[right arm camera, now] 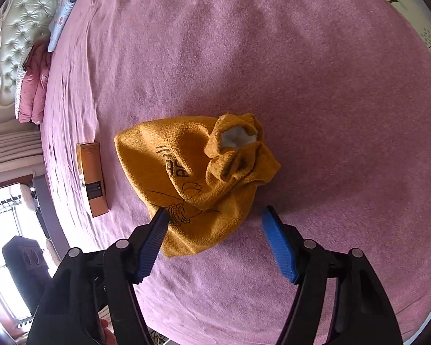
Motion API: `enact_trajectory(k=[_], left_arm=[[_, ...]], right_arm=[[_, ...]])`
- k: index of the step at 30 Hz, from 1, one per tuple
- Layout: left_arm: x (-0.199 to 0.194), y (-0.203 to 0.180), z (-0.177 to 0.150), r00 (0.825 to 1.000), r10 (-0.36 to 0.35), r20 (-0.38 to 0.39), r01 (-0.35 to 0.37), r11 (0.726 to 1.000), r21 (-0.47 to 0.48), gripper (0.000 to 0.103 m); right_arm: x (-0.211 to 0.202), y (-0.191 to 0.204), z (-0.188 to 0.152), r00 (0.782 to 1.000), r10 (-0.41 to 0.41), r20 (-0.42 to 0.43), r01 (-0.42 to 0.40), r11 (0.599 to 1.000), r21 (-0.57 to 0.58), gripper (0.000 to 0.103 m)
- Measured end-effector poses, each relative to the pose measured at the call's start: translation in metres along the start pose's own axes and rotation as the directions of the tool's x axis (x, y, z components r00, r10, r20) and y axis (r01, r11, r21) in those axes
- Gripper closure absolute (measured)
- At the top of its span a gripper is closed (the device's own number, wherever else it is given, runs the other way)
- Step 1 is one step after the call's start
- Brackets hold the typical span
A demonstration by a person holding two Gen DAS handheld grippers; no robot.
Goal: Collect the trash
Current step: 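Grasp the gold L'Oreal box with the left tool while the right tool grasps the orange bag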
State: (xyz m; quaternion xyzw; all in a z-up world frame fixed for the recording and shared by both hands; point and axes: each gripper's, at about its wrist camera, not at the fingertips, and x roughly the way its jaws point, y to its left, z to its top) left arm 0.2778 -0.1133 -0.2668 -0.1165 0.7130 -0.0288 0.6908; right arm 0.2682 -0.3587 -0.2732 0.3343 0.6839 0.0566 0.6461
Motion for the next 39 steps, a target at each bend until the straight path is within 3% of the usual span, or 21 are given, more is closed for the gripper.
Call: enact_trajectory(k=[3, 4, 8, 11, 19, 26, 27, 29, 30, 31, 34, 39], left_arm=[[0.000, 0.008, 0.012, 1.000, 0.000, 0.004, 0.001, 1.000, -0.012, 0.005], [0.000, 0.011, 0.015, 1.000, -0.001, 0.007, 0.001, 1.000, -0.016, 0.005], [-0.010, 0.020, 0.026, 0.999, 0.025, 0.038, -0.025, 1.000, -0.005, 0.005], [-0.020, 0.028, 0.038, 0.996, 0.045, 0.073, -0.046, 0.999, 0.004, 0.005], [-0.042, 0.059, 0.081, 0.981, 0.116, 0.155, -0.121, 0.992, 0.023, 0.005], [-0.015, 0.077, 0.121, 0.986, 0.140, 0.090, -0.143, 0.989, 0.030, 0.005], [-0.008, 0.079, 0.124, 0.988, 0.133, 0.074, -0.136, 0.990, 0.038, 0.009], [0.005, 0.080, 0.126, 0.990, 0.141, 0.031, -0.142, 0.988, 0.051, 0.027], [0.012, 0.080, 0.127, 0.990, 0.143, -0.003, -0.143, 0.988, 0.053, 0.043], [0.015, 0.081, 0.126, 0.989, 0.149, -0.023, -0.148, 0.988, 0.051, 0.051], [0.011, 0.073, 0.120, 0.989, 0.148, -0.004, -0.147, 0.987, 0.066, 0.059], [-0.003, 0.060, 0.098, 0.994, 0.107, 0.016, -0.108, 0.991, 0.075, 0.065]], right_arm=[[0.000, 0.009, 0.002, 1.000, -0.012, 0.024, 0.013, 0.999, -0.037, 0.064], [-0.001, 0.014, 0.003, 0.999, -0.016, 0.034, 0.018, 0.998, -0.058, 0.073], [-0.011, 0.027, 0.007, 0.998, 0.001, 0.068, 0.008, 0.991, -0.132, 0.085], [-0.018, 0.038, 0.010, 0.996, 0.002, 0.085, 0.012, 0.985, -0.170, 0.086], [-0.021, 0.071, 0.018, 0.994, 0.090, 0.065, -0.075, 0.976, -0.204, 0.086], [-0.012, 0.083, 0.022, 0.995, 0.099, 0.033, -0.090, 0.974, -0.209, 0.086], [-0.012, 0.084, 0.022, 0.995, 0.095, 0.034, -0.086, 0.973, -0.212, 0.086], [-0.011, 0.087, 0.020, 0.995, 0.091, 0.030, -0.082, 0.973, -0.217, 0.086], [-0.011, 0.087, 0.020, 0.996, 0.090, 0.029, -0.081, 0.973, -0.218, 0.086], [-0.012, 0.087, 0.021, 0.996, 0.088, 0.029, -0.080, 0.972, -0.219, 0.086], [-0.016, 0.084, 0.020, 0.996, 0.088, 0.033, -0.079, 0.973, -0.218, 0.086], [-0.027, 0.077, 0.011, 0.996, 0.087, 0.035, -0.078, 0.974, -0.213, 0.086]])
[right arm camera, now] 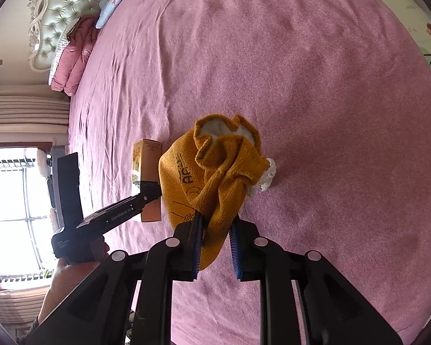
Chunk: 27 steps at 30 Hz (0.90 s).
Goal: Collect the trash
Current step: 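Grasp the gold L'Oreal box with the left tool while the right tool grasps the orange bag, then carry the L'Oreal box and orange bag over the yellow bin with both tools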
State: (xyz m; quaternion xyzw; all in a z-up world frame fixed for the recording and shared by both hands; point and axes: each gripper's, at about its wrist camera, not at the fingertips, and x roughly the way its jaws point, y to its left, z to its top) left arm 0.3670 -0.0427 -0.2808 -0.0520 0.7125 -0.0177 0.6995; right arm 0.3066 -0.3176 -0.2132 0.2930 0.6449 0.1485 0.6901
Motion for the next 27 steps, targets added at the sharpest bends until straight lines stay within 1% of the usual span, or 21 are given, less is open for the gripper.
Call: enact_trajectory(k=[3, 4, 8, 11, 13, 17, 18, 20, 27], left_arm=[[-0.012, -0.008, -0.029, 0.999, -0.043, 0.007, 0.043, 0.999, -0.003, 0.065], [-0.018, -0.011, -0.042, 0.998, -0.057, 0.010, 0.057, 0.998, 0.000, 0.065], [-0.034, -0.027, -0.079, 0.995, -0.102, 0.020, 0.102, 0.995, 0.021, 0.065], [-0.042, -0.043, -0.106, 0.993, -0.119, 0.023, 0.117, 0.991, 0.059, 0.065], [-0.048, -0.056, -0.136, 0.991, -0.132, 0.019, 0.131, 0.988, 0.076, 0.065], [-0.058, -0.074, -0.173, 0.987, -0.158, 0.010, 0.157, 0.984, 0.085, 0.065], [-0.061, -0.081, -0.184, 0.986, -0.168, 0.008, 0.167, 0.982, 0.087, 0.065], [-0.069, -0.102, -0.190, 0.985, -0.175, 0.008, 0.173, 0.979, 0.107, 0.065], [-0.081, -0.166, -0.241, 0.983, -0.185, -0.013, 0.184, 0.958, 0.218, 0.065]], right_arm=[[-0.010, -0.002, -0.009, 1.000, 0.003, 0.006, -0.004, 1.000, 0.004, 0.086], [-0.014, -0.003, -0.013, 1.000, 0.003, 0.010, -0.003, 1.000, 0.009, 0.086], [-0.036, -0.012, -0.032, 0.999, 0.004, 0.037, -0.005, 1.000, 0.025, 0.086], [-0.056, -0.022, -0.051, 0.998, 0.004, 0.061, -0.006, 0.999, 0.037, 0.086], [-0.070, -0.030, -0.066, 0.997, 0.000, 0.076, -0.003, 0.999, 0.046, 0.086], [-0.095, -0.049, -0.101, 0.995, -0.001, 0.102, -0.006, 0.997, 0.073, 0.086], [-0.101, -0.054, -0.109, 0.994, -0.001, 0.108, -0.007, 0.997, 0.080, 0.086], [-0.113, -0.067, -0.126, 0.993, -0.006, 0.120, -0.006, 0.996, 0.093, 0.086], [-0.161, -0.116, -0.184, 0.981, -0.019, 0.192, -0.013, 0.987, 0.161, 0.086]])
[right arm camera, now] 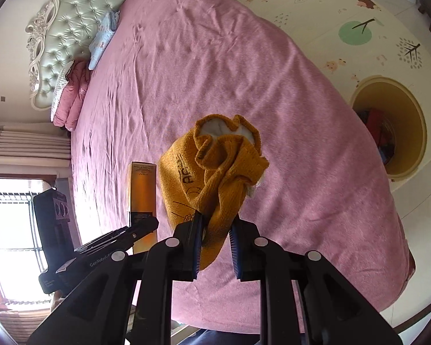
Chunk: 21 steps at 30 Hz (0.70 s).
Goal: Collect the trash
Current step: 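Carry the L'Oreal box and orange bag over the yellow bin with both tools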
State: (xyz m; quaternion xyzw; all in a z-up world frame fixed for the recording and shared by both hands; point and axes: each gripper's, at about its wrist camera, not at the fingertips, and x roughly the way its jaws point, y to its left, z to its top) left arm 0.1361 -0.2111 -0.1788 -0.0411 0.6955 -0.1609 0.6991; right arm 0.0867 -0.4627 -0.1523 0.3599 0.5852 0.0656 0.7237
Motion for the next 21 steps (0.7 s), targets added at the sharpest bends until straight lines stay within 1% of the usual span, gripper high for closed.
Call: enact_trajectory(k=[3, 9, 10, 15, 21], left_arm=[[0.003, -0.030, -0.002, 1.000, -0.001, -0.011, 0.002, 0.998, 0.059, 0.065], [0.017, -0.093, -0.005, 0.999, -0.027, -0.041, 0.033, 0.987, 0.155, 0.065], [0.025, -0.104, 0.001, 0.998, -0.032, -0.047, 0.039, 0.985, 0.167, 0.065], [0.040, -0.157, 0.009, 0.997, -0.040, -0.065, 0.054, 0.972, 0.227, 0.065], [0.054, -0.207, 0.023, 0.996, -0.046, -0.078, 0.066, 0.959, 0.275, 0.065]], right_arm=[[-0.019, -0.024, -0.008, 1.000, -0.009, 0.025, 0.008, 0.999, 0.034, 0.086], [-0.056, -0.080, -0.021, 0.996, -0.032, 0.079, 0.023, 0.993, 0.114, 0.086], [-0.062, -0.088, -0.021, 0.996, -0.037, 0.087, 0.025, 0.992, 0.126, 0.086], [-0.090, -0.125, -0.013, 0.991, -0.051, 0.126, 0.029, 0.985, 0.173, 0.086], [-0.116, -0.162, 0.004, 0.984, -0.061, 0.167, 0.025, 0.978, 0.207, 0.086]])
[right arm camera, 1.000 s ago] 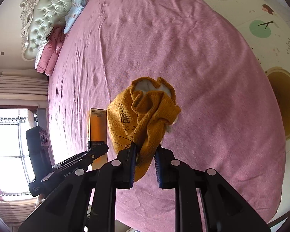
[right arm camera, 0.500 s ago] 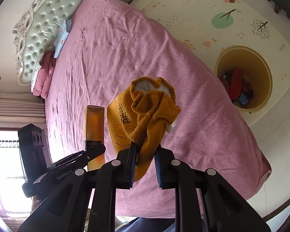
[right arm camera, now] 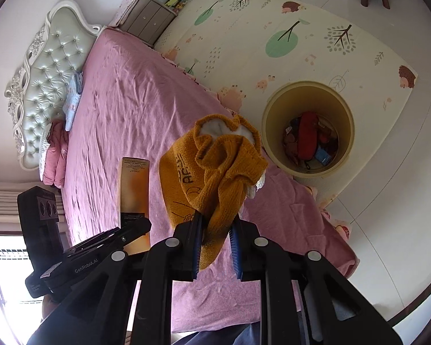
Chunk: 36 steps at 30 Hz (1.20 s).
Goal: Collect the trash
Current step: 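Carry the L'Oreal box and orange bag over the yellow bin with both tools, then open both tools to drop the box and bag into the bin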
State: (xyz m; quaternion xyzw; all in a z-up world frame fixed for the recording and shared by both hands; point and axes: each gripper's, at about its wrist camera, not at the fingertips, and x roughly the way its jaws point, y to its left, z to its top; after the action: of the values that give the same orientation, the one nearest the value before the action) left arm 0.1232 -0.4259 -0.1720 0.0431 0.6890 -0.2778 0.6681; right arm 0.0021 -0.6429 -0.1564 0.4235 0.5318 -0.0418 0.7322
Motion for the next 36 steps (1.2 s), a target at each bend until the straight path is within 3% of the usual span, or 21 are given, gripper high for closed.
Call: enact_trajectory(k=[10, 24, 30, 32, 33, 36], left_arm=[[0.028, -0.050, 0.057, 1.000, 0.003, -0.018, -0.002, 0.999, 0.053, 0.065], [0.081, -0.082, 0.120, 0.996, 0.006, -0.087, 0.003, 0.995, 0.102, 0.065], [0.095, -0.092, 0.142, 0.996, 0.052, -0.077, -0.042, 0.991, 0.130, 0.065], [0.096, -0.094, 0.147, 0.995, 0.081, -0.062, -0.072, 0.988, 0.137, 0.051], [0.095, -0.096, 0.150, 0.994, 0.092, -0.052, -0.084, 0.986, 0.145, 0.037], [0.092, -0.098, 0.154, 0.995, 0.089, -0.036, -0.082, 0.983, 0.163, 0.032]], right_arm=[[-0.010, -0.033, 0.052, 0.999, -0.017, 0.047, 0.015, 0.999, 0.037, 0.086], [0.001, -0.070, 0.102, 0.995, -0.076, 0.061, 0.071, 0.994, 0.081, 0.085], [0.008, -0.081, 0.120, 0.994, -0.096, 0.059, 0.089, 0.990, 0.112, 0.078], [0.007, -0.084, 0.125, 0.993, -0.101, 0.064, 0.093, 0.988, 0.123, 0.072], [0.006, -0.085, 0.125, 0.993, -0.103, 0.065, 0.093, 0.987, 0.130, 0.071], [0.004, -0.087, 0.128, 0.992, -0.103, 0.070, 0.092, 0.985, 0.144, 0.071]])
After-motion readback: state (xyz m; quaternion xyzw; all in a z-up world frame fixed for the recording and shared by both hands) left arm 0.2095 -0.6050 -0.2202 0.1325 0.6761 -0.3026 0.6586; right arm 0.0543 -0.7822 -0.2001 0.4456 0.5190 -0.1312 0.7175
